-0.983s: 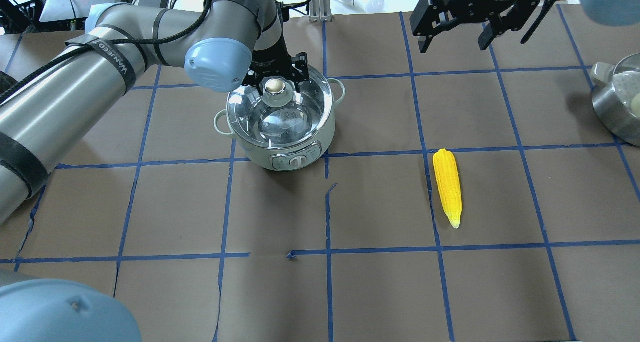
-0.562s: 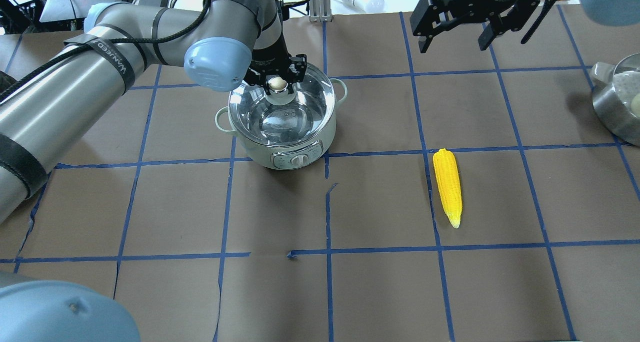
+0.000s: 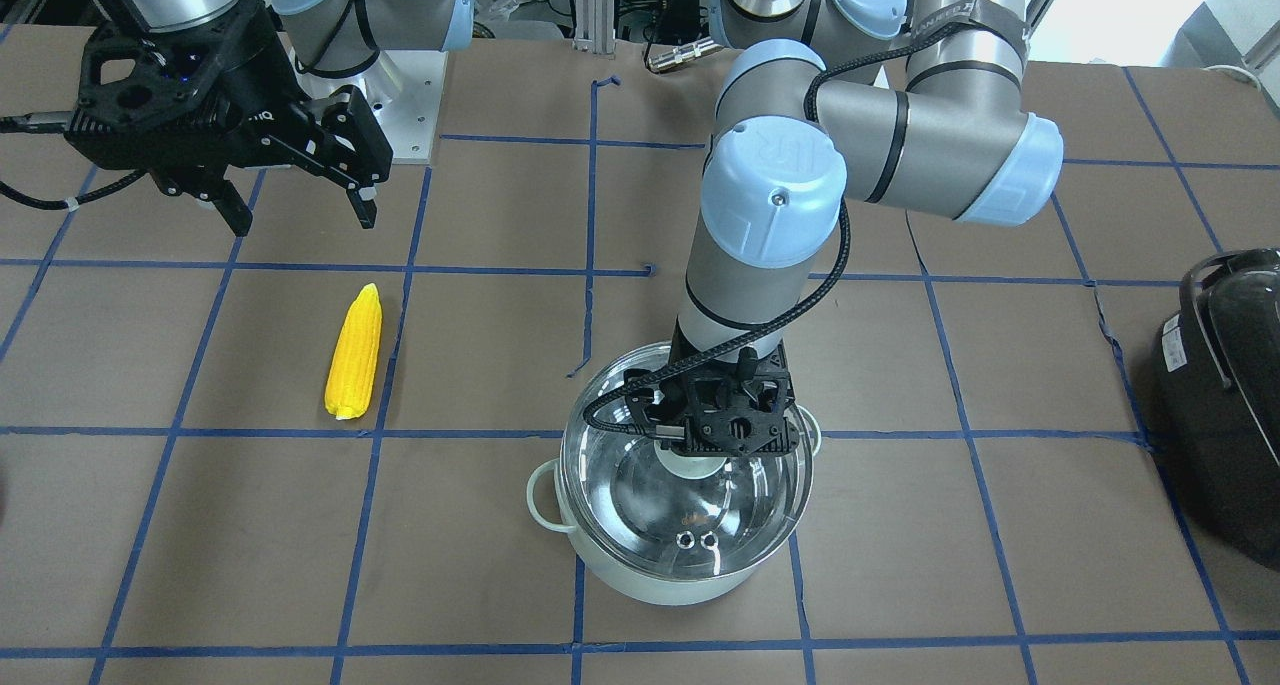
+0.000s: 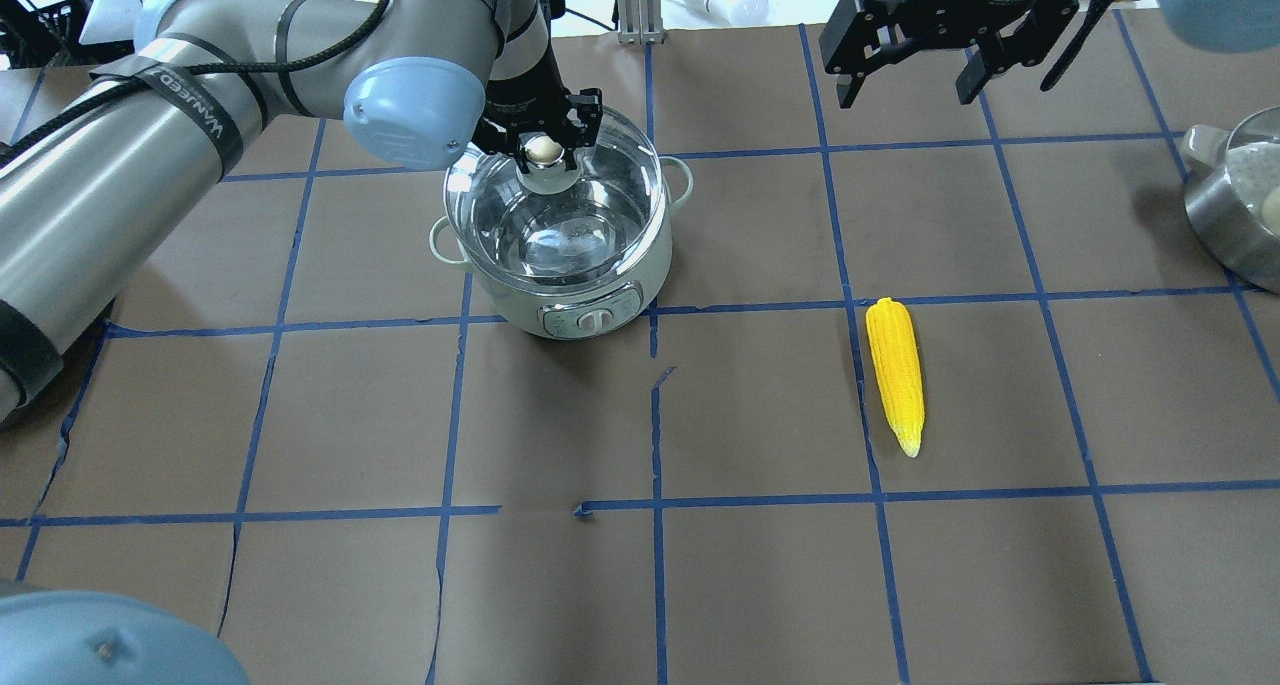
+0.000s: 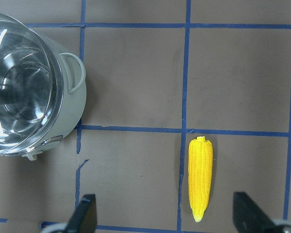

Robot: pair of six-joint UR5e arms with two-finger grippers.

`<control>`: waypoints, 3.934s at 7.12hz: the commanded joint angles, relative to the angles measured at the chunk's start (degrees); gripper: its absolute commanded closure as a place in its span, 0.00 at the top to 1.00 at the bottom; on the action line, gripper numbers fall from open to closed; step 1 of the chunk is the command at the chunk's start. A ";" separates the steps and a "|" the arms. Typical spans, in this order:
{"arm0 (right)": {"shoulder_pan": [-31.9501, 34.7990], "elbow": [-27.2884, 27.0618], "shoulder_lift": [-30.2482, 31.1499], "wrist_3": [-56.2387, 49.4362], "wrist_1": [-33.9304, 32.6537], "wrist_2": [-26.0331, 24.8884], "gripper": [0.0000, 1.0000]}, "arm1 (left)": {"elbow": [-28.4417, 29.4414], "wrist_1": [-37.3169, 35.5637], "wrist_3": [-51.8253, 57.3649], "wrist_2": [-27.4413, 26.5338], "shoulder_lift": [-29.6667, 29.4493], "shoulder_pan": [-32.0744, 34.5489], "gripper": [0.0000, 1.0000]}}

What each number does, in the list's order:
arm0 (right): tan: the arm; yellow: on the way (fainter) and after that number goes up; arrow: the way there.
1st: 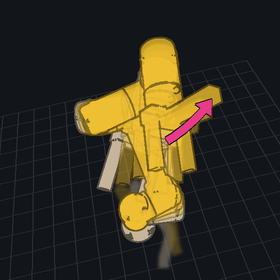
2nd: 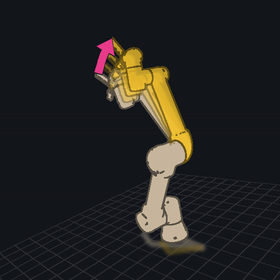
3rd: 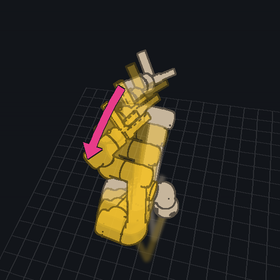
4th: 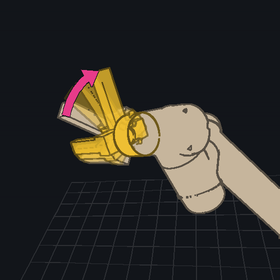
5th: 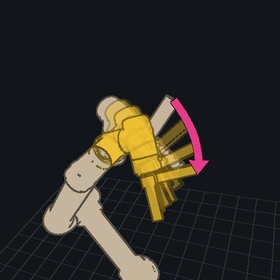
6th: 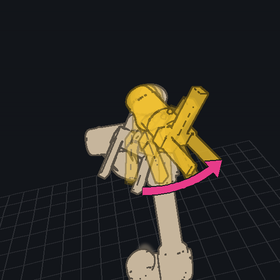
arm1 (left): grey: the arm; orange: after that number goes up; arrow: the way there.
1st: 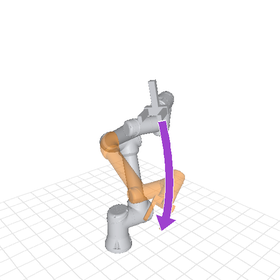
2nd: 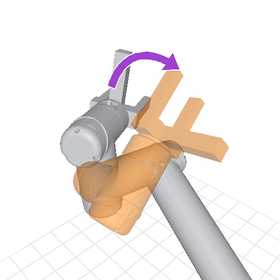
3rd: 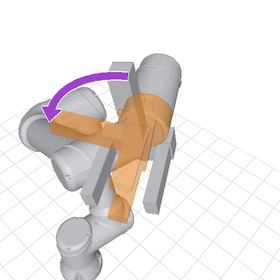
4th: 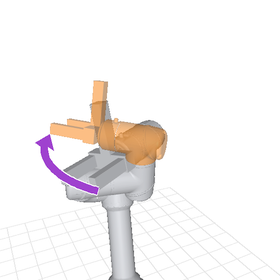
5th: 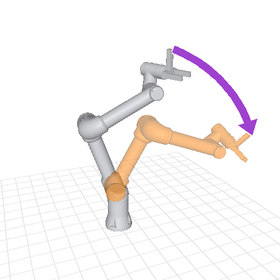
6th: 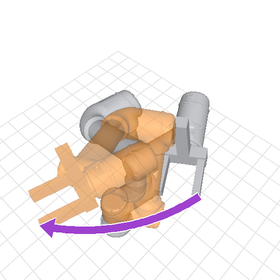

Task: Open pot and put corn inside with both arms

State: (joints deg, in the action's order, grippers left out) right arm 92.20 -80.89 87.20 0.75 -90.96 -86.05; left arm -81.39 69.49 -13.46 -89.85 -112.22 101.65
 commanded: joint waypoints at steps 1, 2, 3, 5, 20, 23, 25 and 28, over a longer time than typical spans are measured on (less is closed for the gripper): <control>0.00 0.04 0.07 1.79 0.34 -1.05 1.00 | -0.25 5.98 1.50 -0.33 4.80 -5.63 0.38; 0.00 0.12 0.16 2.93 0.69 -1.14 1.00 | -0.52 8.88 5.34 -0.68 6.04 -10.37 0.38; 0.00 0.12 0.08 3.20 0.61 -1.05 1.00 | -1.30 10.30 9.99 -0.59 7.35 -15.11 0.38; 0.00 0.12 -0.01 4.25 0.53 -1.05 1.00 | -6.11 9.54 23.60 0.11 8.25 -26.53 0.34; -2.20 -0.05 -2.38 4.43 0.61 -3.16 1.00 | -26.97 -17.81 45.19 4.95 3.32 -37.40 0.27; -2.29 -0.05 -2.39 4.43 0.78 -3.25 1.00 | -27.06 -17.72 45.19 5.03 3.32 -37.40 0.75; -2.11 -0.05 -2.82 4.43 0.35 -2.73 1.00 | -26.54 -16.76 45.28 4.60 4.02 -37.49 0.84; -2.29 -1.27 -7.47 3.38 -4.91 -2.55 1.00 | -17.80 1.88 42.41 7.99 12.08 -34.34 0.84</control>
State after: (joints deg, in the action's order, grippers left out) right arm 89.99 -81.30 81.51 4.55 -93.73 -88.68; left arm -103.72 62.30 30.98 -84.26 -103.70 65.60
